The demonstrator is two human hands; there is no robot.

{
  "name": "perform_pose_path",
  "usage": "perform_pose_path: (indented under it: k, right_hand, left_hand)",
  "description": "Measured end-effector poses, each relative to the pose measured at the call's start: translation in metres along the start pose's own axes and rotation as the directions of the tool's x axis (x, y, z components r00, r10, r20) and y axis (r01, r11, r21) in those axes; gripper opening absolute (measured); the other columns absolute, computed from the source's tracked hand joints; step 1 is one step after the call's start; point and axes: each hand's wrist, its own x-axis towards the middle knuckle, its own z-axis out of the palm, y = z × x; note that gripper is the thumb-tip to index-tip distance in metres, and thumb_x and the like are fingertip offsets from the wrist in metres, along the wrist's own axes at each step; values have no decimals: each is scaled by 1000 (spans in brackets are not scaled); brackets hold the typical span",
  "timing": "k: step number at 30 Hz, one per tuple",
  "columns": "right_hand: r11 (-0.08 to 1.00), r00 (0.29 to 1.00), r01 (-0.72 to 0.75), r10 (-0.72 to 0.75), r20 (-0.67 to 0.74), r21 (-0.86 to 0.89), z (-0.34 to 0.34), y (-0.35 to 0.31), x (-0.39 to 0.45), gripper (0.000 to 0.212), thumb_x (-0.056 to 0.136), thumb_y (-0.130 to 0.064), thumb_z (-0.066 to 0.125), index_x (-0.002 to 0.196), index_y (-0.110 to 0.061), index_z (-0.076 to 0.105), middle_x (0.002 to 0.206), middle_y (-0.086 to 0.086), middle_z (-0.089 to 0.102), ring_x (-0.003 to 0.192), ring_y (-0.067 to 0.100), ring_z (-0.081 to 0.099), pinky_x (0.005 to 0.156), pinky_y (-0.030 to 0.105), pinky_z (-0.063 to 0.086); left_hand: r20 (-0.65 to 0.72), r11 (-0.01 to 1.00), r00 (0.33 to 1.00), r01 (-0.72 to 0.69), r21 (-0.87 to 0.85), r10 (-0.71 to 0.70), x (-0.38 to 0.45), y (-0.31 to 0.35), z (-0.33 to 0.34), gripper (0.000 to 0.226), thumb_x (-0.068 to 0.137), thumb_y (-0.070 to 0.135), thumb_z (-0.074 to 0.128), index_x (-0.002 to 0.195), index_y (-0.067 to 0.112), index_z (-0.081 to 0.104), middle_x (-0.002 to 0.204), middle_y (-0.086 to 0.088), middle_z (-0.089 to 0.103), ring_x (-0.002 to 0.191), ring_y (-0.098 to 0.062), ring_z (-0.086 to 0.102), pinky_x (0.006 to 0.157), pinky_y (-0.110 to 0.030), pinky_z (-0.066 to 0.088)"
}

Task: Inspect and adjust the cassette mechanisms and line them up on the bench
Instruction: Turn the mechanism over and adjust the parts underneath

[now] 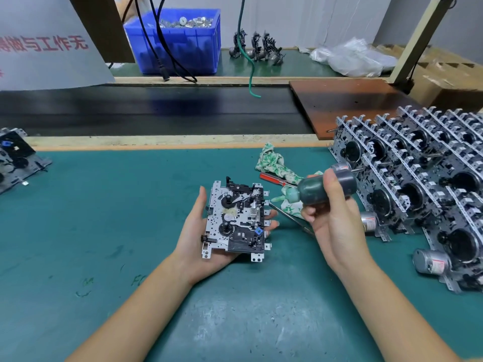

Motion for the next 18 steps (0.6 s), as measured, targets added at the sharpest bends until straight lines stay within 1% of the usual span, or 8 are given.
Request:
perform_pose_path:
  k: [2,4,8,12,18]
  right_hand:
    - [995,999,34,-35,-6,-91,0,0,-2,35,69,-45,63,80,-12,58,65,-2,61,51,6,48,43,17,38]
    - [989,998,56,-58,-5,-135,0,1,-3,37,67,-47,64,78,-12,59,63,-3,62,49,7,49,42,17,39]
    - [981,997,78,-82,-15,-179,1,2,-3,35,69,-46,63,78,-12,60,62,-3,62,49,7,49,43,17,39]
    - [973,996,74,-84,-40,-218,0,2,-2,34,69,-46,63,76,-14,59,62,-4,61,49,8,47,43,17,38]
    - [968,995,82,-92,-33,-239,-1,4,-1,35,67,-49,64,73,-15,60,60,-5,60,48,6,47,43,17,37]
  left_hand:
    - [3,1000,1000,3,-7,-3,-1,0,1,87,87,72,33,123,-2,60,133,-32,50,120,-47,51,94,-52,48]
    - [10,1000,1000,4,-11,-4,-2,1,2,85,86,71,36,124,-2,59,133,-32,49,121,-47,51,94,-52,48]
    - [31,1000,999,11,-13,-11,-3,1,1,83,84,68,41,126,-2,57,134,-32,48,122,-47,49,96,-53,47]
    - [39,1000,999,19,-6,-19,-2,1,0,85,85,69,40,127,-3,56,136,-32,46,125,-46,47,100,-53,43]
    - [40,1000,999,4,27,-5,-1,0,-1,84,86,69,37,127,-1,57,135,-31,48,124,-46,49,102,-51,43]
